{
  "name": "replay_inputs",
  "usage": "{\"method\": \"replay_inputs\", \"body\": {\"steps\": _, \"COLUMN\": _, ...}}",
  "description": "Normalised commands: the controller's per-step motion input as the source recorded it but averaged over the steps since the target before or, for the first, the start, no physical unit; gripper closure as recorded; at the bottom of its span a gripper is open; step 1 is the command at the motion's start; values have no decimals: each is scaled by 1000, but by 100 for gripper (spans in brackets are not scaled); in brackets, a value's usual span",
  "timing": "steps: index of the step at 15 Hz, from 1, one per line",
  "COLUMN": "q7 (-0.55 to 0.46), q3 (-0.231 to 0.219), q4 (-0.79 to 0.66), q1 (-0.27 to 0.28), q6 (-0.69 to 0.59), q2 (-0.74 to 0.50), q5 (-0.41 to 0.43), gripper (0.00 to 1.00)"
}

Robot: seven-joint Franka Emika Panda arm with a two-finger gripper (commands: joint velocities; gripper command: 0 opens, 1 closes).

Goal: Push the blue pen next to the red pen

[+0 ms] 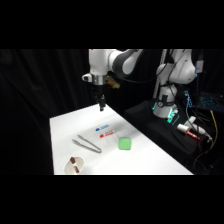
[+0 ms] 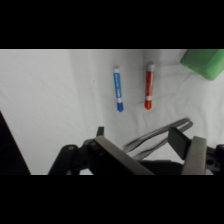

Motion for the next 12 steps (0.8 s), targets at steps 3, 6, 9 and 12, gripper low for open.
{"method": "replay_inputs", "body": {"steps": 3, "q7": -58, "q3": -101, "q4": 187, "q1": -84, "q6": 170, "q2": 212, "q5": -372, "gripper": 0}}
{"method": "replay_inputs", "body": {"steps": 6, "q7": -40, "q3": -73, "q4": 170, "q1": -41, "q6": 173, "q2": 272, "q5": -272, "gripper": 0}}
{"method": "replay_inputs", "body": {"steps": 9, "q7": -57, "q3": -42, "q4": 169, "q1": -14, "q6": 191, "q2": 314, "q5": -96, "gripper": 0}}
{"method": "replay_inputs", "body": {"steps": 12, "q7": -75, "q3": -45, "q4": 168, "q1": 1, "q6": 197, "q2": 319, "q5": -40, "gripper": 0}}
